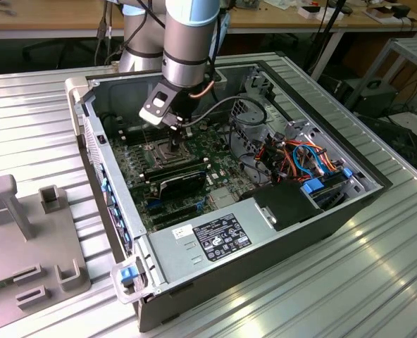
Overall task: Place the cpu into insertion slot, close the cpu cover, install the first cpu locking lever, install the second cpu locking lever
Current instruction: 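Close the cpu cover, then install the first cpu locking lever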
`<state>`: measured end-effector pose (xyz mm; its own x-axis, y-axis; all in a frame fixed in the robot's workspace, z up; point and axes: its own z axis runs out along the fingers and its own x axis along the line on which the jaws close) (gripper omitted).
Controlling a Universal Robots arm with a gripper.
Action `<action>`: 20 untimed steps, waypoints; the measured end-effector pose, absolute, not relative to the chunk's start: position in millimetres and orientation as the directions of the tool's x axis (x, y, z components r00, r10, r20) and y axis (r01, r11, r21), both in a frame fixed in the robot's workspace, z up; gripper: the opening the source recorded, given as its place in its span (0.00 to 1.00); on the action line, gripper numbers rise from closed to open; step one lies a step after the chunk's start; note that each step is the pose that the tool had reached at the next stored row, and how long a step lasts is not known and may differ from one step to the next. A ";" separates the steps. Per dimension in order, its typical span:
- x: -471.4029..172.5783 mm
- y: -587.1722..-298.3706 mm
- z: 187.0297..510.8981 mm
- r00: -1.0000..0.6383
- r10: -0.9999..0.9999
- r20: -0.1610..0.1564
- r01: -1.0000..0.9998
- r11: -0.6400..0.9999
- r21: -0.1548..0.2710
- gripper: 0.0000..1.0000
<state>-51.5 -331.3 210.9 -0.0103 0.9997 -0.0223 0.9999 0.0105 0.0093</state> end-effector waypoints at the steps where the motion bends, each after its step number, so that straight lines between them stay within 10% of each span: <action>1: -51.4 -331.3 211.0 -0.010 1.000 -0.022 1.000 0.010 0.009 0.11; 20: -49.4 -331.2 220.9 -0.019 1.000 -0.022 1.000 0.019 0.010 0.11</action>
